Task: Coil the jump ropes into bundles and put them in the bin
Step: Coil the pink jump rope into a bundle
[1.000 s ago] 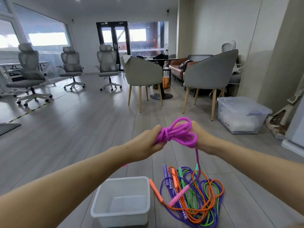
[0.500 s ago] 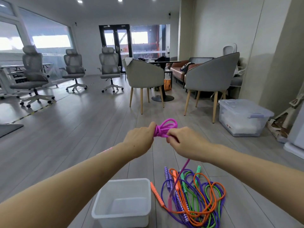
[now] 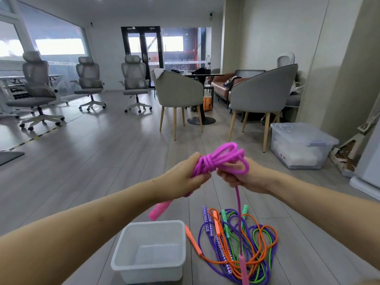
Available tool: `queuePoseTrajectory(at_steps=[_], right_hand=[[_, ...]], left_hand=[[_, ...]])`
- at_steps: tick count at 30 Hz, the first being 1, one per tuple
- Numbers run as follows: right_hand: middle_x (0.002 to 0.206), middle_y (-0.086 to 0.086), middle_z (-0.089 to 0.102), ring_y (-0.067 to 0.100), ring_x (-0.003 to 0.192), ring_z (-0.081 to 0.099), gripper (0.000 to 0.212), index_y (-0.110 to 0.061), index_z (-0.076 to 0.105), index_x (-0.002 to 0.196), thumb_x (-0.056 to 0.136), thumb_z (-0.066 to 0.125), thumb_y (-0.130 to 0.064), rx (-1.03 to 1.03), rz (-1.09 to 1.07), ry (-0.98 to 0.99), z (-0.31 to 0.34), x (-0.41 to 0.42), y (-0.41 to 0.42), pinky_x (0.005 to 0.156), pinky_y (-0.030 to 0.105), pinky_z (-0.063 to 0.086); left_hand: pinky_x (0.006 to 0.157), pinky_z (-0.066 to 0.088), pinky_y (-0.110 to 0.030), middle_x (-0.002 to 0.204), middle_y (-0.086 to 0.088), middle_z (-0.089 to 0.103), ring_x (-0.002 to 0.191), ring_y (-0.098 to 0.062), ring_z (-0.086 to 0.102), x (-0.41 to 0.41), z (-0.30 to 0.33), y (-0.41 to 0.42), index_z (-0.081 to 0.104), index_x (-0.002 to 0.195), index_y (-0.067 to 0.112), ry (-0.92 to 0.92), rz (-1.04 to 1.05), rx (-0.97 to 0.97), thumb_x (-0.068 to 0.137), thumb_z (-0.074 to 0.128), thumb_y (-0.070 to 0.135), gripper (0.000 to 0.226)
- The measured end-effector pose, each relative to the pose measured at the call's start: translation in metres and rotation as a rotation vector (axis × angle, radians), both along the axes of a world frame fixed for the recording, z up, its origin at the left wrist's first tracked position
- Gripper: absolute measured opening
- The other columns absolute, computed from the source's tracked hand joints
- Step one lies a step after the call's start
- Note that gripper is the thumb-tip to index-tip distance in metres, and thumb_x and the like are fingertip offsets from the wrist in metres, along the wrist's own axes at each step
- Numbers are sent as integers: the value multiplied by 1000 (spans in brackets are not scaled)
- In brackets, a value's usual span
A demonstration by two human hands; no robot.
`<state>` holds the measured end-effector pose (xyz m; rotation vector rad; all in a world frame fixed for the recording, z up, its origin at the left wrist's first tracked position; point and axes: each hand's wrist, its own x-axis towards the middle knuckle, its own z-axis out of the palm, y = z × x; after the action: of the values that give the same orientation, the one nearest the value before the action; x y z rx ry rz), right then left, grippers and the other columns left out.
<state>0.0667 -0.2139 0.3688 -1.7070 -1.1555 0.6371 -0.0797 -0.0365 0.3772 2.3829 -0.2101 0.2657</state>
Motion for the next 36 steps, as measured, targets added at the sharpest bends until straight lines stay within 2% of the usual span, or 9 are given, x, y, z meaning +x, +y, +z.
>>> queuePoseTrajectory(at_steps=[2,5,13,16,19,22,28,32,36], right_hand=[[70,-3,51,7,53,37,29,-15,69,97,107,51,-36,20,-71,133,-12,-2,8,48,21,31],[67,-4,55,5,52,42,31,-17,74,104,109,48,-34,-74,-183,-122,-20,-15,20,49,20,34],[84,-5,66,4,63,53,26,-16,71,110,107,49,-29,-210,-99,-662,0,-41,20,58,16,36],[82,-8,66,9,68,58,22,-24,67,102,106,50,-38,-189,-83,-912,13,-44,16,59,25,41],[87,-17,61,7,78,59,21,-27,67,105,106,51,-41,-111,-101,-1046,14,-39,17,68,28,47],[87,-16,66,3,81,61,17,-25,71,105,104,58,-35,21,-136,-737,6,-25,20,72,22,50],[84,-1,69,11,74,64,17,-19,70,94,103,57,-14,18,-140,-66,3,-11,11,65,21,54],[69,-5,55,6,55,43,29,-14,67,99,108,49,-35,-68,-98,-34,-11,-23,15,51,20,37],[67,0,58,-1,50,48,32,-13,72,109,110,44,-29,-148,-168,-253,-17,-29,24,52,15,40]], left_hand=[[59,48,-26,81,-4,52,62,-12,49,6,2,-3,43,114,11,9,122,-251,104,53,20,17],[58,48,-33,83,-8,49,62,-15,48,18,0,6,38,116,13,21,331,-406,104,51,16,18],[49,39,-29,80,-2,56,59,-15,53,28,-18,42,34,111,17,115,623,541,103,52,20,20],[54,50,-34,78,0,59,60,-17,55,22,-24,48,39,115,17,150,417,904,104,50,26,18],[67,57,-40,82,0,60,67,-21,61,13,-27,43,39,113,20,170,123,1024,105,49,38,23],[68,53,-41,80,2,56,66,-19,56,4,-20,37,38,110,21,105,-23,834,103,51,46,29],[56,45,-22,77,1,55,57,-4,47,-6,-13,18,37,110,20,-25,26,83,98,66,27,32],[59,48,-30,77,-11,52,61,-19,47,-6,-15,14,29,123,21,39,105,-264,101,60,21,38],[56,52,-30,83,-11,55,61,-16,53,11,-18,20,30,122,18,15,399,-378,103,54,16,31]])
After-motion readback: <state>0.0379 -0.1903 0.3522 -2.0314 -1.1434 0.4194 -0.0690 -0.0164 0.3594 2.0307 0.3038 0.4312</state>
